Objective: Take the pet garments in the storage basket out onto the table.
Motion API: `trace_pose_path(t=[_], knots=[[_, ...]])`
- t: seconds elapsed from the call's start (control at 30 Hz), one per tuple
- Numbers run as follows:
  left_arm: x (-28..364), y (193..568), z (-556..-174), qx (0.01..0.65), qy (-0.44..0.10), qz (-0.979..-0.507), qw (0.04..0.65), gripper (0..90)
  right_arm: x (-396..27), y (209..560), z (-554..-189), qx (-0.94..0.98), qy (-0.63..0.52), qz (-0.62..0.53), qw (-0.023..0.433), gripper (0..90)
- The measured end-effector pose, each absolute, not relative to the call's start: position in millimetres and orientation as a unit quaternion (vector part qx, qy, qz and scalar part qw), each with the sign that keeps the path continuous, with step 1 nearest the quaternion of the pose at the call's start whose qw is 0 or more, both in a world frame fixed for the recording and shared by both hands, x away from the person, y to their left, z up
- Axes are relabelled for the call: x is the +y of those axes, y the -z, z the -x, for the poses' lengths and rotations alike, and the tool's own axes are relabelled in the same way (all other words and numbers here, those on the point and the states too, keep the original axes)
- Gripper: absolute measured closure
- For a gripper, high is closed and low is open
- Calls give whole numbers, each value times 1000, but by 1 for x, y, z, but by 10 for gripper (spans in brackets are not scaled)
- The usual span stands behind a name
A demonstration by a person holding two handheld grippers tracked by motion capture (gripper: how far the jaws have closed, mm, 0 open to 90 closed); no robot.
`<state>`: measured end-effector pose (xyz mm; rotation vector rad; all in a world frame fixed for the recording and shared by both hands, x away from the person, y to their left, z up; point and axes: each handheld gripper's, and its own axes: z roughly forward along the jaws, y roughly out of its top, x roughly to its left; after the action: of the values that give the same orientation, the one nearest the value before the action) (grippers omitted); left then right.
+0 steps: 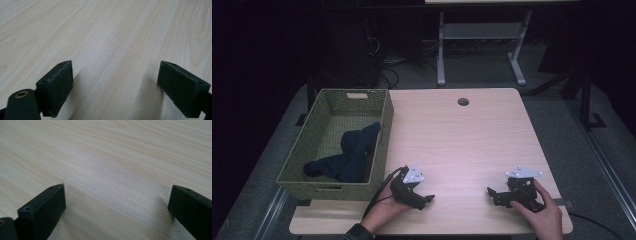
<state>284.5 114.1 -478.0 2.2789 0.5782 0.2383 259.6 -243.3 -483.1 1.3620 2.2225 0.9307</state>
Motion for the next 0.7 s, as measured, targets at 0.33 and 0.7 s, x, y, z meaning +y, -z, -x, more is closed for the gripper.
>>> trace_pose_path(t=[0.33, 0.7], knots=[[113, 475, -285, 229, -94, -897, 365, 129, -244, 483, -259, 790, -330, -482, 187, 11], [118, 471, -289, 244, -93, -897, 357, 135, -243, 483, -259, 789, -329, -484, 186, 11]])
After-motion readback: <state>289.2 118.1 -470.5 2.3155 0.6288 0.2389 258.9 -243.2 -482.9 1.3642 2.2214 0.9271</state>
